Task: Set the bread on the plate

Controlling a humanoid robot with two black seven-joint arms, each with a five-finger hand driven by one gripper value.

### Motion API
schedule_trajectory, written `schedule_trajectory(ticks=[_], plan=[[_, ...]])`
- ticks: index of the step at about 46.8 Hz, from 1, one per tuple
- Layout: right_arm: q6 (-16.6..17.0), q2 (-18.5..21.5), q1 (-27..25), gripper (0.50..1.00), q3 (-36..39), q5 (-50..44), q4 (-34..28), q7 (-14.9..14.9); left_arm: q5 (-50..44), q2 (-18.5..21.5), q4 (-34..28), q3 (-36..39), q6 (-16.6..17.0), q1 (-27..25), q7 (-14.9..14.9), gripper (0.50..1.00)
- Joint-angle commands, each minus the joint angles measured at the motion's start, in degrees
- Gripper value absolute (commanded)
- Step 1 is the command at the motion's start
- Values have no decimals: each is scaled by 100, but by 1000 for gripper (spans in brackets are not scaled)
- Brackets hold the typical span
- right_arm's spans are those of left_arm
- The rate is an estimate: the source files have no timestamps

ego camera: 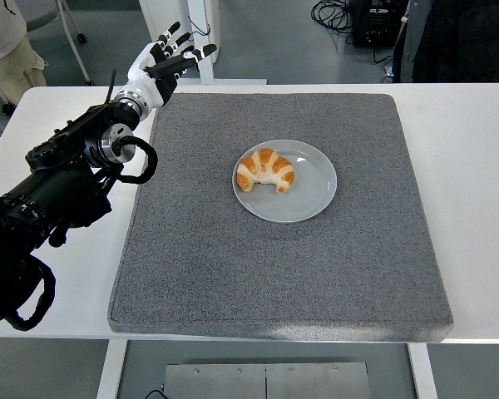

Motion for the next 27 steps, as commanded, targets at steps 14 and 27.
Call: schedule_trajectory(ticks=[14, 27], plan=[[0, 0, 26, 1000, 8, 0, 27, -1, -145, -1, 29, -480, 17, 119, 371, 989], [-18, 0, 26, 1000, 16, 0, 9, -1, -144, -1, 20, -577, 0, 110, 362, 990]])
